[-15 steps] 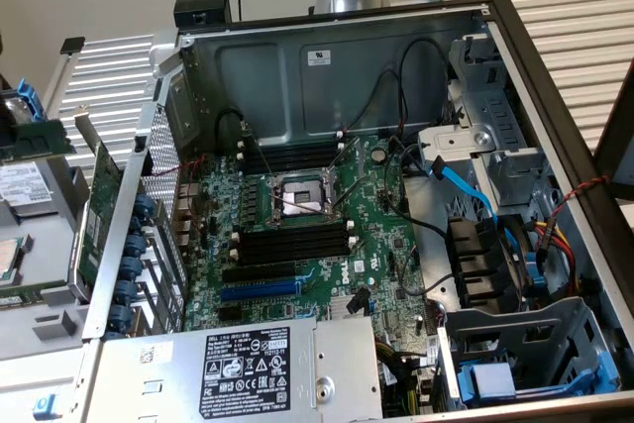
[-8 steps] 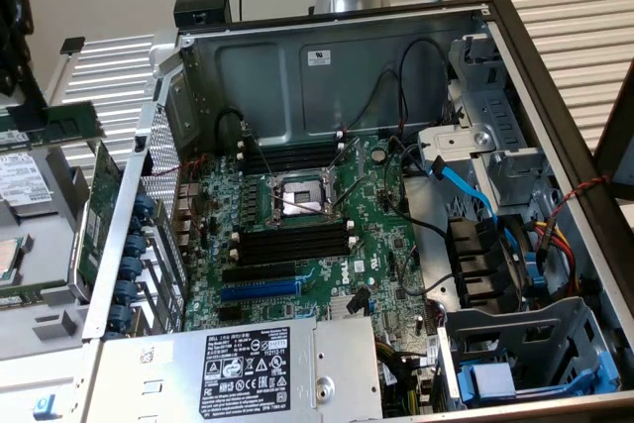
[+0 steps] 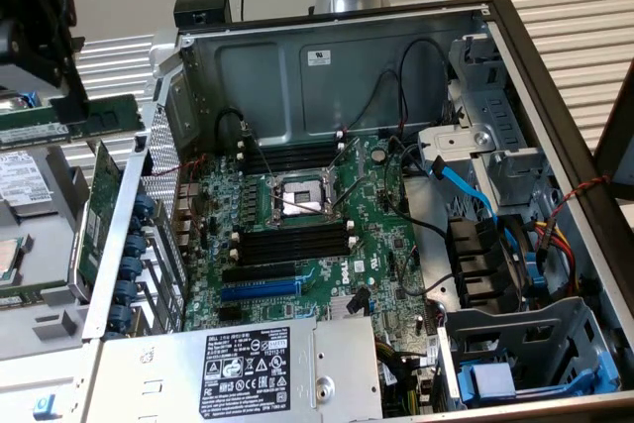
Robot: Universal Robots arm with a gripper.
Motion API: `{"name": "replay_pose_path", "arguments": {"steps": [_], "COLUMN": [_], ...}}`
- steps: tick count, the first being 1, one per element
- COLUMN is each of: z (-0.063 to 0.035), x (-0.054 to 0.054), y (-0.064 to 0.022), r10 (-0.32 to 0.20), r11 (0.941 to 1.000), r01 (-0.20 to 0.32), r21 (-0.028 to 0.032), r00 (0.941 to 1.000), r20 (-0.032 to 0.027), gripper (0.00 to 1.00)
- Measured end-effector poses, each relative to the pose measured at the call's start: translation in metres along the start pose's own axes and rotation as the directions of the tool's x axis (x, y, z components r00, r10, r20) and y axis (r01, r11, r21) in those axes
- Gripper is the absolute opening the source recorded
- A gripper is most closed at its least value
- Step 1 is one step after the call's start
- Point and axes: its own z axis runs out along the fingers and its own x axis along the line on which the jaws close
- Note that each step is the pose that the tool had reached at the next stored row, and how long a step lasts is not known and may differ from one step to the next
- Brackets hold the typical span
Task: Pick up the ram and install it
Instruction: 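Pick up the ram and move it above insertion slot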
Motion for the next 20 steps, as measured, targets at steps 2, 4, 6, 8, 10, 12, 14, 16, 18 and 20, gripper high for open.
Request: {"name": "replay_pose_path", "arguments": {"steps": [2,4,6,8,10,12,14,16,18,20], "z": [-0.0002,-0.0005,-0.0005,-0.0006,-0.0005,-0.0004,-0.0002,0.0,0.0002,0.0003], "x": [0.0,0.0,-0.001,-0.003,-0.006,-0.008,-0.01,-0.012,-0.014,-0.015], "y": [-0.0076,-0.0151,-0.0221,-0.0288,-0.0355,-0.042,-0.0489,-0.0571,-0.0654,-0.074], "r10": [0.0,0.001,0.001,0.001,0.001,0.001,0.001,0.001,0.001,0.001], "r11": [1.0,1.0,0.9999,0.9999,0.9999,0.9999,0.9999,0.9999,0.9999,0.9998], "r01": [0.0,-0.001,-0.001,-0.001,-0.001,-0.001,-0.001,-0.001,-0.001,-0.001], "r21": [-0.0043,-0.0086,-0.0113,-0.0126,-0.0135,-0.0147,-0.0158,-0.0166,-0.017,-0.0173], "r00": [1.0,1.0,1.0,1.0,1.0,1.0,1.0,1.0,1.0,1.0], "r20": [0.0001,0.0001,0.0003,0.0002,0.0003,0.0004,0.0004,0.0005,0.0005,0.0005], "gripper": [0.12,0.12,0.12,0.12,0.12,0.12,0.12,0.12,0.12,0.12]}}
